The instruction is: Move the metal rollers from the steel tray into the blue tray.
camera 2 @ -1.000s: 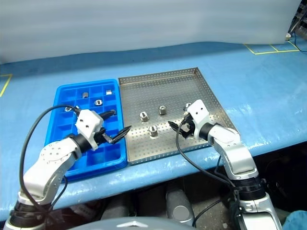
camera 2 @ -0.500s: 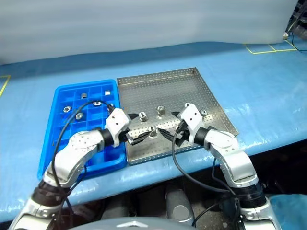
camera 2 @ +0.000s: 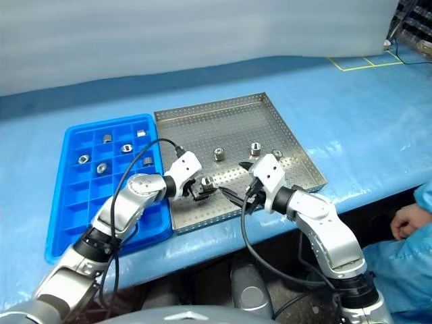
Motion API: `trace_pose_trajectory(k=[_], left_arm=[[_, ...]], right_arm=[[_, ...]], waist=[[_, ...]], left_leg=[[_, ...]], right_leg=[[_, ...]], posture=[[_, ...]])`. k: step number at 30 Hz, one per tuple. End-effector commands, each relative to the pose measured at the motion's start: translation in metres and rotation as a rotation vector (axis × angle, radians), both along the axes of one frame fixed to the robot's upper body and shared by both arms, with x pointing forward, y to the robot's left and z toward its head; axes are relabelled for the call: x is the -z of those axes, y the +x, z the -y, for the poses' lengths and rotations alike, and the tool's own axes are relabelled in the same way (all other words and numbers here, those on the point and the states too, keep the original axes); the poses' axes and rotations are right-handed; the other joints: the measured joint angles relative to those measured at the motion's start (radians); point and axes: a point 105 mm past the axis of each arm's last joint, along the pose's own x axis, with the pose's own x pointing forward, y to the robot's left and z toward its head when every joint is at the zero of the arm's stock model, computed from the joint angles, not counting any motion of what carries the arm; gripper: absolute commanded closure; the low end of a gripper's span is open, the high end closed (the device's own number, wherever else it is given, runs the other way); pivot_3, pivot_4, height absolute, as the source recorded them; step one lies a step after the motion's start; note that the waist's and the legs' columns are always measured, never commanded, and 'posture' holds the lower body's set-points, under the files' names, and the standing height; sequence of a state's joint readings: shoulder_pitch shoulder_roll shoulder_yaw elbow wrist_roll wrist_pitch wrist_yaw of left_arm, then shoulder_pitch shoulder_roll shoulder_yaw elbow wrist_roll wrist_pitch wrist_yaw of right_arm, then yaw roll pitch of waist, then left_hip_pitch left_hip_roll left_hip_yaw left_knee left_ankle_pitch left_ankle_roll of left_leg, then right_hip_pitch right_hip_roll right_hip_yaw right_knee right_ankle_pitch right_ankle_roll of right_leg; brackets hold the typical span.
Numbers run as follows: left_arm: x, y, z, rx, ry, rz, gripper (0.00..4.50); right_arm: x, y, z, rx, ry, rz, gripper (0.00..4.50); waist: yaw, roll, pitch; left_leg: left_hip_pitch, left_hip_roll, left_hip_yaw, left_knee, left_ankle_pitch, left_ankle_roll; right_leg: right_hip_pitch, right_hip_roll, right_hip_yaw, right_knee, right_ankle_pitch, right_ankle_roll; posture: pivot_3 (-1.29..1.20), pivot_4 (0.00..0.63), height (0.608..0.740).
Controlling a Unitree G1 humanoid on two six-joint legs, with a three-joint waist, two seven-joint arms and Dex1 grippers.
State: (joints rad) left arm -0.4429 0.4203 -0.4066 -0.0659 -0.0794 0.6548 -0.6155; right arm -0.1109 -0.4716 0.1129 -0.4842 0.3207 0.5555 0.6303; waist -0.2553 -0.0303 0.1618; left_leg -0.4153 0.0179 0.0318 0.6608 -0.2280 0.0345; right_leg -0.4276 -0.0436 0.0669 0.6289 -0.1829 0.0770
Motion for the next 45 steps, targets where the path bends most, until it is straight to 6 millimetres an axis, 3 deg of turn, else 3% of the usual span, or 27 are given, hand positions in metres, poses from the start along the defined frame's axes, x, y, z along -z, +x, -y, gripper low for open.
trace_pose_trajectory(k=[1,5,7,11,15,18,24,29,31,35,41,45], left_arm=[[0.002,0.004,-0.004,-0.020,0.048,0.005,0.00],[0.005,0.005,-0.009,-0.035,0.070,0.007,0.90],[0.005,0.005,-0.010,-0.045,0.076,0.013,1.58],[0.005,0.005,-0.012,-0.052,0.078,0.015,1.58],[0.004,0.000,-0.010,-0.025,0.055,0.014,2.66],[-0.001,-0.002,-0.007,-0.017,0.031,0.017,2.66],[-0.013,0.000,-0.006,-0.027,-0.024,0.034,2.66],[-0.058,-0.009,-0.004,-0.022,-0.182,0.120,2.66],[-0.070,-0.014,-0.013,-0.047,-0.197,0.157,2.66],[-0.080,-0.027,-0.056,-0.180,-0.110,0.233,2.66],[-0.083,-0.031,-0.138,-0.599,-0.060,0.311,2.66],[-0.084,-0.033,-0.176,-0.840,-0.038,0.359,2.66]], right_arm=[[-0.011,-0.001,0.001,0.012,0.013,0.047,0.04],[-0.008,0.001,0.004,0.030,0.005,0.033,0.00],[-0.004,0.003,0.005,0.040,-0.014,0.019,0.00],[0.000,0.005,0.004,0.041,-0.028,0.001,0.00],[0.011,0.009,0.003,0.038,-0.049,-0.046,0.00],[0.021,0.012,0.004,0.031,-0.087,-0.081,0.00],[0.022,0.014,0.001,-0.002,-0.105,-0.095,0.00],[0.021,0.016,-0.003,-0.034,-0.118,-0.094,0.00],[0.022,0.015,-0.006,-0.063,-0.128,-0.104,0.00],[0.022,0.007,-0.022,-0.168,-0.136,-0.113,0.00],[-0.007,-0.002,-0.052,-0.287,-0.015,-0.046,0.00],[-0.010,-0.001,-0.058,-0.295,-0.005,-0.030,0.00]], waist=[[-0.011,0.000,0.000],[-0.029,0.000,0.000],[-0.034,0.000,0.000],[-0.036,0.001,-0.001],[-0.038,0.001,-0.001],[-0.036,0.001,-0.001],[-0.034,0.001,-0.001],[-0.031,0.001,-0.001],[-0.030,0.001,-0.001],[-0.034,0.001,0.000],[-0.005,0.001,0.000],[0.040,-0.001,-0.001]], left_leg=[[0.000,0.000,0.000,0.000,0.000,0.000],[0.001,0.000,0.000,0.000,0.000,0.000],[0.001,0.000,0.000,0.000,0.000,0.000],[0.002,0.000,0.000,0.000,0.000,0.000],[0.002,0.000,0.000,0.000,0.000,0.000],[0.002,0.001,0.000,0.000,0.000,0.000],[0.001,0.000,0.000,0.000,0.000,0.000],[0.000,0.000,0.000,0.000,0.000,0.000],[0.000,0.000,0.000,0.000,0.000,0.000],[0.002,0.001,0.000,-0.002,0.000,0.000],[0.002,0.002,-0.001,0.000,0.000,0.000],[0.001,0.001,-0.001,0.000,0.000,0.000]], right_leg=[[0.000,0.000,0.000,0.000,0.000,0.000],[0.001,0.000,0.000,0.000,0.000,0.000],[0.001,0.000,0.001,0.000,0.000,0.001],[0.001,0.000,0.001,0.000,0.000,0.001],[0.001,0.000,0.001,0.000,0.000,0.001],[0.001,0.000,0.001,0.000,0.000,0.001],[0.000,0.000,0.001,0.000,0.001,0.001],[-0.001,0.000,0.001,0.000,0.001,0.002],[0.000,0.000,0.001,0.000,0.001,0.002],[0.000,0.001,0.001,0.000,0.001,0.002],[0.000,0.001,0.000,0.002,0.000,0.000],[0.000,0.000,0.000,0.000,0.001,0.001]], posture=[[-0.33,0.150,0.740],[-0.32,0.150,0.740],[-0.32,0.150,0.740],[-0.30,0.150,0.740],[-0.30,0.150,0.740],[-0.30,0.150,0.740],[-0.29,0.150,0.740],[-0.27,0.150,0.740],[-0.26,0.150,0.740],[-0.22,0.150,0.740],[-0.15,0.150,0.740],[-0.12,0.150,0.740]])
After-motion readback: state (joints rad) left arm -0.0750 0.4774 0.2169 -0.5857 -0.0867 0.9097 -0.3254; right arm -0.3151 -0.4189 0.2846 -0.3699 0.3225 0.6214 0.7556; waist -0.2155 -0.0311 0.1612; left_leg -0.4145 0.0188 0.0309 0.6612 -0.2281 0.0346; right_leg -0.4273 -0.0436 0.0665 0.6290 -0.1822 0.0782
